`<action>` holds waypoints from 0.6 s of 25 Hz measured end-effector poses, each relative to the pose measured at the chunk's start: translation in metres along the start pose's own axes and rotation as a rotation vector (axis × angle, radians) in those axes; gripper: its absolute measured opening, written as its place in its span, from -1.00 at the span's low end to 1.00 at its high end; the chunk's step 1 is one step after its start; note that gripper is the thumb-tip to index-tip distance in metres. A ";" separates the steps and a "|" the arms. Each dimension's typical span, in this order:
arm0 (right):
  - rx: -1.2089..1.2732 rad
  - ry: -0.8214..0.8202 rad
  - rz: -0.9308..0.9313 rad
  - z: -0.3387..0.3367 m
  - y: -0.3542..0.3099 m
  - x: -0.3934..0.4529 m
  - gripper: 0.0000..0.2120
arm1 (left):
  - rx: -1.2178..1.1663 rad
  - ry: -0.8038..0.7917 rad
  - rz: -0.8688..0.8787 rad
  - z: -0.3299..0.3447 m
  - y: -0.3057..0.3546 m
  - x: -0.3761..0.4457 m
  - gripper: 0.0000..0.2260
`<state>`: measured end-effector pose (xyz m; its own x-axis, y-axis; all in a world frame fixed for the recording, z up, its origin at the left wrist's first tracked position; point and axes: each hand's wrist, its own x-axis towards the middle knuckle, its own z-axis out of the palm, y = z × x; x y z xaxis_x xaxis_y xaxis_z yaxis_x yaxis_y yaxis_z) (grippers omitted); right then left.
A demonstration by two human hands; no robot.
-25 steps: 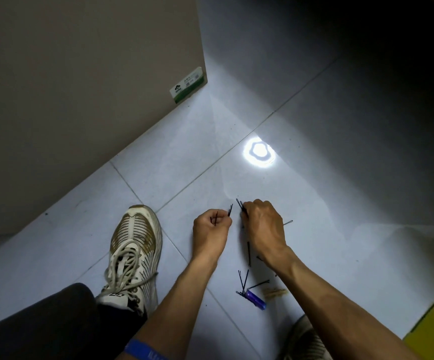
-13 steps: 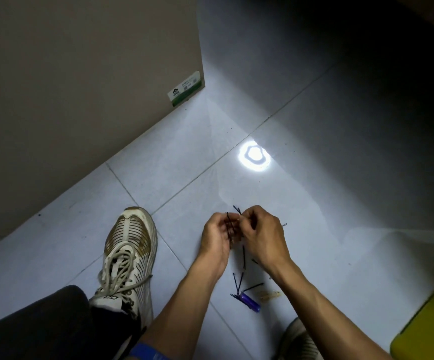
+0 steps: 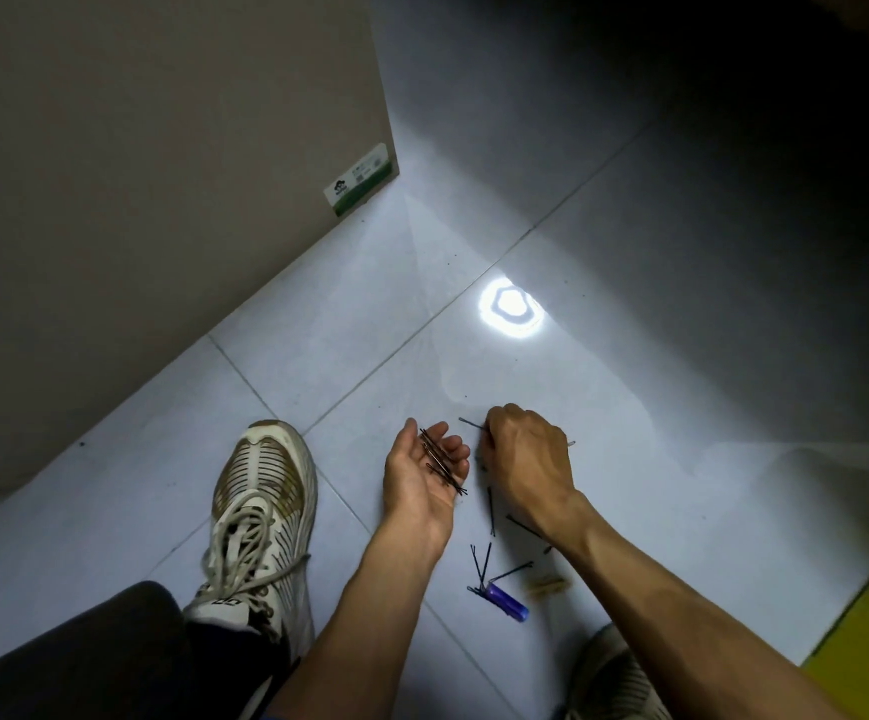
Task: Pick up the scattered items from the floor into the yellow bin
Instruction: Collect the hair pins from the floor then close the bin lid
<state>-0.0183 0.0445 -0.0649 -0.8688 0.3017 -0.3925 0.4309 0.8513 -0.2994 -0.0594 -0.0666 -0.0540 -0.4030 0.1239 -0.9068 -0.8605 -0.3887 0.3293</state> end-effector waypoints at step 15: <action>0.059 0.103 0.119 -0.003 0.076 -0.043 -0.85 | 0.059 -0.045 -0.032 0.019 -0.028 -0.006 -0.68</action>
<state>0.0512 0.0979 -0.0685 -0.8296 0.4442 -0.3383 0.5436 0.7809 -0.3078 -0.0382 -0.0392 -0.0526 -0.3877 0.1763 -0.9047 -0.8894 -0.3293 0.3170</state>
